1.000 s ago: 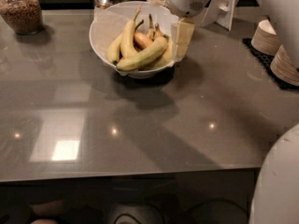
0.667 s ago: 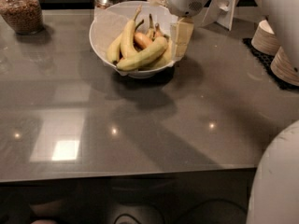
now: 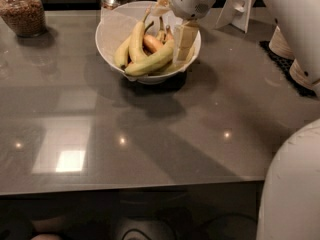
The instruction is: Pick banana from white bowl
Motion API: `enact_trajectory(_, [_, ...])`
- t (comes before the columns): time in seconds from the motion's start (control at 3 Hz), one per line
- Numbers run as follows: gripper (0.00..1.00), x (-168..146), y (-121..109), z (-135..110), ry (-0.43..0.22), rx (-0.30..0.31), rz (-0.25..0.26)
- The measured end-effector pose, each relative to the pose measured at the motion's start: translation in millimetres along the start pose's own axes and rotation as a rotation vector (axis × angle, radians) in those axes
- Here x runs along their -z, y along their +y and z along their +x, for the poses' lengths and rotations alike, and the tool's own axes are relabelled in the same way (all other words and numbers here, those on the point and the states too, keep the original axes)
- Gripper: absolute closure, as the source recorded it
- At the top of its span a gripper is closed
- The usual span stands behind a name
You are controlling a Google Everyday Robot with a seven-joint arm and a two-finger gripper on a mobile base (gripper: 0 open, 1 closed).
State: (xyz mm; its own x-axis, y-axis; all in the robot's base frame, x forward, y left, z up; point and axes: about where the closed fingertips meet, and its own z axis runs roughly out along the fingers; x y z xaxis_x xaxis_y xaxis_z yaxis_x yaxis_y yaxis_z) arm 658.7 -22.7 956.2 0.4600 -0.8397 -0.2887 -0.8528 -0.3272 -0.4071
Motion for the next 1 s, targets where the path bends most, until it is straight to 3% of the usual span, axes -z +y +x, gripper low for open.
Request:
enact_trajectory(0.33, [0.29,-8,-1,-5,-0.019,0.017,-0.016])
enact_trajectory(1.0, [0.39,-31,5,-7,-0.052,0.037,-0.080])
